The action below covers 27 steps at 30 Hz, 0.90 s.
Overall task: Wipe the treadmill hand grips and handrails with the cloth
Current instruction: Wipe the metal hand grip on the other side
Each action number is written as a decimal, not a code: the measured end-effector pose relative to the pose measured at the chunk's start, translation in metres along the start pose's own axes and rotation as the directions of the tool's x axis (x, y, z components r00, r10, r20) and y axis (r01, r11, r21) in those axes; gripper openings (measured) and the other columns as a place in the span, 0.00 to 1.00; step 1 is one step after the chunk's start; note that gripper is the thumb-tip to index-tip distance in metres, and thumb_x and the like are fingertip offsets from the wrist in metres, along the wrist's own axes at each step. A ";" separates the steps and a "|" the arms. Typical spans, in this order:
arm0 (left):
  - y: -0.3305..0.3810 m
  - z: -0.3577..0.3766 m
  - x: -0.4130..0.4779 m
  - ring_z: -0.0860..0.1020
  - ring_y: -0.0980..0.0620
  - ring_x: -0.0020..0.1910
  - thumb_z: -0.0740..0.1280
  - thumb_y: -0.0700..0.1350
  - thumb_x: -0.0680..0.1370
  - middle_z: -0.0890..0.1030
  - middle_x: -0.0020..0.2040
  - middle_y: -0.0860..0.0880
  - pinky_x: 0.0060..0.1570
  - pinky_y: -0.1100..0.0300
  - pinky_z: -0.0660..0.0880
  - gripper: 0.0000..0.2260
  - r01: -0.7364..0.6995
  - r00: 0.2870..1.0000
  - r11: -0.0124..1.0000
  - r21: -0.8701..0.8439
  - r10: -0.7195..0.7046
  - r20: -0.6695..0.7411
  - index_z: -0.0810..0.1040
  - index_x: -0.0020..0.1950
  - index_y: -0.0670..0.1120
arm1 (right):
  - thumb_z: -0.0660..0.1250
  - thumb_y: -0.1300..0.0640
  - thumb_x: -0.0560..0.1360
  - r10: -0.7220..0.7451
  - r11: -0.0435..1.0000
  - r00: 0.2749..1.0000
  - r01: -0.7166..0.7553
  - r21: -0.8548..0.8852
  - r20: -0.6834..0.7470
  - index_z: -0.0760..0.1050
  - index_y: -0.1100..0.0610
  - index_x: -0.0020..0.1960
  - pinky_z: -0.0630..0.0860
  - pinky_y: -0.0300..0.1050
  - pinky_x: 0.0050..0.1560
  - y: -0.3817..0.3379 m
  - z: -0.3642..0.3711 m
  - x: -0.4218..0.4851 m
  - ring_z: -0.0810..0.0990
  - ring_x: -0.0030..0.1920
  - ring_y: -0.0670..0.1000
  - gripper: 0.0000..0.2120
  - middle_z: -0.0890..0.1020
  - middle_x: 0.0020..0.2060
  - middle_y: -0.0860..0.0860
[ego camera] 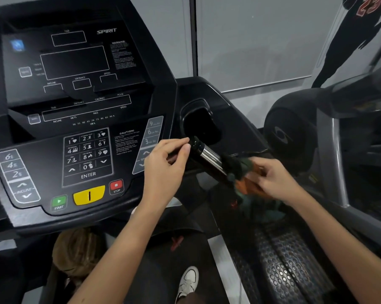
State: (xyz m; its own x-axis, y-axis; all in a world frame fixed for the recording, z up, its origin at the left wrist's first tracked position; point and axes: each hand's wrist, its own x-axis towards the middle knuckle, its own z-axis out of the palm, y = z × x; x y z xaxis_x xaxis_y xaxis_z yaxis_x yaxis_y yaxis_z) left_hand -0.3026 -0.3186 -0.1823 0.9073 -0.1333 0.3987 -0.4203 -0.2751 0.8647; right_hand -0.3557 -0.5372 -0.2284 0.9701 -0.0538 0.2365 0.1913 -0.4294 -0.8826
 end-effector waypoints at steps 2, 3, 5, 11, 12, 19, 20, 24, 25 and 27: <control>0.001 -0.001 0.000 0.78 0.62 0.52 0.67 0.41 0.76 0.79 0.49 0.58 0.51 0.72 0.73 0.08 -0.003 1.000 1.000 0.005 0.003 0.005 0.81 0.54 0.48 | 0.60 0.76 0.74 0.058 0.998 0.998 -0.059 0.031 0.027 0.78 0.59 0.42 0.74 0.35 0.33 0.001 -0.005 -0.001 0.79 0.30 0.45 0.15 0.81 0.29 0.52; 0.001 -0.001 0.000 0.78 0.63 0.52 0.67 0.41 0.76 0.79 0.48 0.59 0.51 0.72 0.73 0.08 -0.004 1.000 1.000 0.013 0.004 0.006 0.81 0.54 0.48 | 0.59 0.75 0.75 0.075 0.996 0.996 -0.077 0.044 0.049 0.77 0.62 0.41 0.72 0.35 0.28 -0.002 -0.003 0.004 0.76 0.26 0.46 0.12 0.78 0.26 0.53; 0.001 -0.001 -0.001 0.78 0.64 0.51 0.67 0.42 0.76 0.79 0.48 0.60 0.50 0.73 0.72 0.08 -0.008 1.000 1.000 0.024 0.007 0.006 0.81 0.54 0.48 | 0.59 0.73 0.76 0.088 0.993 0.991 -0.095 0.071 0.098 0.75 0.66 0.43 0.68 0.34 0.26 -0.013 0.004 0.019 0.72 0.24 0.44 0.08 0.75 0.24 0.50; 0.000 -0.002 0.001 0.76 0.70 0.47 0.67 0.41 0.76 0.78 0.45 0.62 0.46 0.76 0.70 0.09 -0.038 0.999 0.998 0.058 0.038 0.004 0.81 0.55 0.47 | 0.56 0.71 0.77 0.165 0.924 0.944 -0.249 0.289 0.287 0.77 0.60 0.51 0.75 0.37 0.40 -0.050 0.023 0.078 0.79 0.36 0.45 0.13 0.81 0.37 0.51; 0.000 -0.002 0.001 0.76 0.70 0.47 0.67 0.41 0.76 0.78 0.45 0.62 0.47 0.76 0.71 0.09 -0.043 0.999 0.997 0.059 0.043 0.006 0.81 0.55 0.47 | 0.55 0.71 0.77 0.207 0.896 0.922 -0.312 0.314 0.326 0.77 0.57 0.51 0.76 0.39 0.43 -0.047 0.025 0.083 0.79 0.37 0.46 0.15 0.82 0.39 0.50; -0.003 -0.004 0.002 0.77 0.67 0.49 0.68 0.41 0.76 0.79 0.46 0.61 0.49 0.74 0.71 0.09 -0.039 0.999 0.999 0.024 0.039 0.022 0.81 0.54 0.49 | 0.55 0.58 0.80 0.456 0.776 0.785 -0.581 0.246 0.418 0.78 0.53 0.43 0.76 0.35 0.27 -0.013 0.016 0.066 0.80 0.26 0.45 0.14 0.82 0.27 0.49; -0.003 -0.004 0.002 0.77 0.67 0.49 0.68 0.41 0.76 0.79 0.46 0.61 0.48 0.75 0.71 0.09 -0.040 0.999 0.999 0.022 0.040 0.024 0.81 0.54 0.49 | 0.55 0.58 0.80 0.455 0.786 0.790 -0.573 0.232 0.410 0.79 0.52 0.45 0.77 0.36 0.29 -0.013 0.014 0.062 0.80 0.28 0.46 0.14 0.83 0.30 0.50; -0.004 -0.005 0.003 0.77 0.67 0.49 0.68 0.41 0.75 0.79 0.46 0.60 0.48 0.75 0.71 0.09 -0.040 0.999 0.999 0.005 0.040 0.032 0.80 0.53 0.50 | 0.55 0.61 0.80 0.341 0.887 0.890 -0.411 0.212 0.302 0.77 0.62 0.54 0.75 0.44 0.45 -0.022 0.023 0.059 0.78 0.44 0.54 0.12 0.80 0.43 0.57; -0.004 -0.005 0.004 0.77 0.67 0.48 0.68 0.41 0.75 0.79 0.46 0.60 0.48 0.75 0.71 0.09 -0.039 0.999 0.999 0.001 0.039 0.031 0.80 0.53 0.52 | 0.55 0.63 0.79 0.267 0.913 0.928 -0.331 0.239 0.261 0.75 0.64 0.54 0.73 0.42 0.46 -0.029 0.029 0.059 0.77 0.45 0.52 0.11 0.79 0.43 0.56; -0.005 -0.004 0.006 0.77 0.67 0.47 0.68 0.40 0.75 0.79 0.46 0.61 0.48 0.74 0.71 0.09 -0.035 0.999 0.999 0.007 0.035 0.039 0.80 0.52 0.52 | 0.54 0.65 0.79 0.075 0.966 0.988 -0.106 0.235 0.139 0.72 0.58 0.53 0.72 0.32 0.46 -0.048 0.042 0.053 0.76 0.41 0.41 0.09 0.77 0.41 0.50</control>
State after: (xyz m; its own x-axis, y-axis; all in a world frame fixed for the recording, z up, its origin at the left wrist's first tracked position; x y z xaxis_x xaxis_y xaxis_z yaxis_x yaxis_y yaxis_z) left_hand -0.2953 -0.3138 -0.1832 0.8911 -0.1802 0.4164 -0.4522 -0.2771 0.8478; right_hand -0.3071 -0.4810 -0.1904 0.9930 0.0398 0.1112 0.1169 -0.1968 -0.9734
